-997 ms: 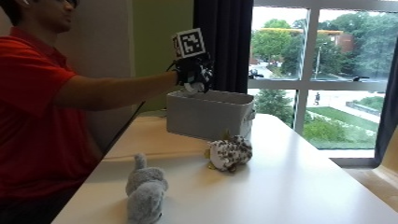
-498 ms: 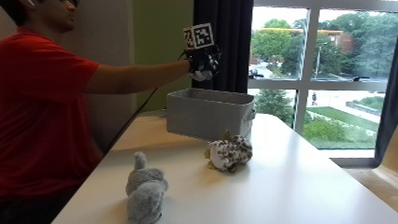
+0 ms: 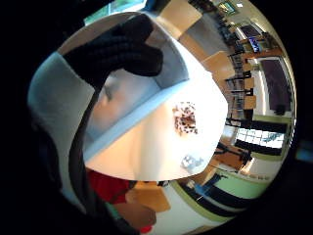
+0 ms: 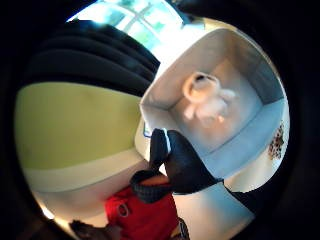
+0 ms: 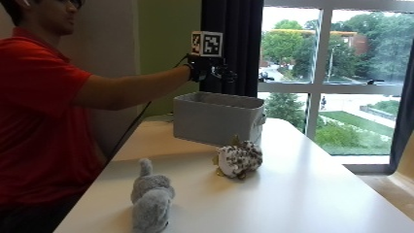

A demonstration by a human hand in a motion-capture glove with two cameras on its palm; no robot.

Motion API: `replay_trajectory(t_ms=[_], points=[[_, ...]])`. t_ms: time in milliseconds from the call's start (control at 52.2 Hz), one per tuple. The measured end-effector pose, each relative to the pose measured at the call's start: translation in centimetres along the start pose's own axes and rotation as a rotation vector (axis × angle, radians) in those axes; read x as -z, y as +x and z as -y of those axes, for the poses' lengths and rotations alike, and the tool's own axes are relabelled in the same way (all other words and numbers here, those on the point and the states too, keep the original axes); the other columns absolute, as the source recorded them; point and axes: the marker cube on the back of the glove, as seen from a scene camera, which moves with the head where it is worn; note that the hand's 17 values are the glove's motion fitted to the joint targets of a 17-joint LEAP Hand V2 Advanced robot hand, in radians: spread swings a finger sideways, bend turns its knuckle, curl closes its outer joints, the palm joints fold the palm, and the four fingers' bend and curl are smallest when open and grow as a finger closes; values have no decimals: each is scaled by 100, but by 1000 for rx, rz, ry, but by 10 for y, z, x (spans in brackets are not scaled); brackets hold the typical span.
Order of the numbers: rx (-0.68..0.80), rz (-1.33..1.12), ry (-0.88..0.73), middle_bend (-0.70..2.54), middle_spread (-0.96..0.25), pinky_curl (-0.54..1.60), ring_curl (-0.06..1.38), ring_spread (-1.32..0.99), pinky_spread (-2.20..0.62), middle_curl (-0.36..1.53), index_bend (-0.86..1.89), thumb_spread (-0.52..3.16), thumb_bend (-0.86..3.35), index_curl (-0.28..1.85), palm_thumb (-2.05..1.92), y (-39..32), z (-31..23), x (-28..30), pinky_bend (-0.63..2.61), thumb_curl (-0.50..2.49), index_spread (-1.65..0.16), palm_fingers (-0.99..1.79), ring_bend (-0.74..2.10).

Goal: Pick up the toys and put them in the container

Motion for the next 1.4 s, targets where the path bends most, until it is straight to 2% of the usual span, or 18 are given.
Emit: replay_trajectory(t_ms=[268, 403, 556, 709, 901, 1400], points=[[-75, -3, 58, 22, -11, 38, 25, -1, 3, 47, 9, 119, -3, 44, -1, 88, -71, -14, 108, 55, -41, -16, 41], [-178, -51, 103, 20, -10, 35, 24, 0, 5, 46, 15, 120, -3, 39, -1, 137, -109, -28, 102, 49, -40, -13, 34], [-232, -33, 36, 22, -11, 31, 22, 0, 7, 45, 21, 120, -3, 40, -1, 204, -167, -51, 85, 44, -42, -7, 23], [-463, -179, 29, 19, -10, 28, 22, 0, 8, 44, 18, 118, -4, 39, -3, 268, -211, -70, 77, 40, -42, -8, 17], [-608, -247, -83, 18, -10, 27, 21, 0, 9, 42, 17, 114, -5, 37, -5, 319, -259, -92, 73, 36, -41, -9, 17], [-755, -91, -99, 16, -8, 28, 17, -1, 10, 36, 19, 105, -7, 36, -8, 368, -327, -133, 65, 26, -40, -14, 12]])
